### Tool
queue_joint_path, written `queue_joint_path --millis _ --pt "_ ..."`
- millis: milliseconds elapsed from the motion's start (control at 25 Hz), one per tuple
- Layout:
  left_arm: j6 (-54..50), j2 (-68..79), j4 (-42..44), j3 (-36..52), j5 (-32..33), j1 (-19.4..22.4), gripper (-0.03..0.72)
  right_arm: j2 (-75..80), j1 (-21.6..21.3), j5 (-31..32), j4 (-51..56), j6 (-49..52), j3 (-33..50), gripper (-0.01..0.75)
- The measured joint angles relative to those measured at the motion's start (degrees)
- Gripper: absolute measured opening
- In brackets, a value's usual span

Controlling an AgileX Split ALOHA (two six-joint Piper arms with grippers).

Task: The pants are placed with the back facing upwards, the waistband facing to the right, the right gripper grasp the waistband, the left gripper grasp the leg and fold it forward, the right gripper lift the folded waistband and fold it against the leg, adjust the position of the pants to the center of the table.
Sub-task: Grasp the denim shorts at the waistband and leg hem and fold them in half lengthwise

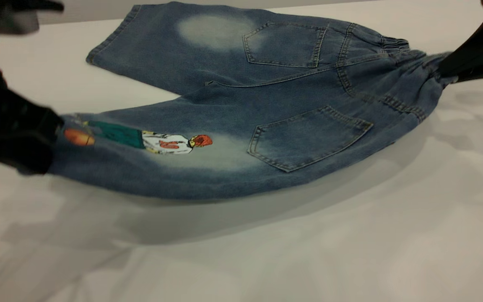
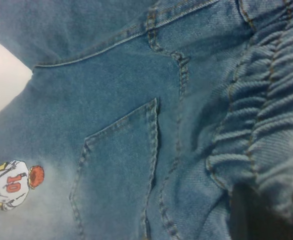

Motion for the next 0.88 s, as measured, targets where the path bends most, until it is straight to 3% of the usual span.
queue_joint_path --millis 360,880 --pt "4.4 -2.0 -2.4 -5.4 2.6 0.0 0.078 -4.8 0.0 -1.6 -1.0 2.5 -0.1 0.051" --pt "5.9 -1.8 -2.2 -9.2 -4.3 0.0 0.077 -4.8 0.0 -2.0 -3.8 7.3 -5.7 0.051"
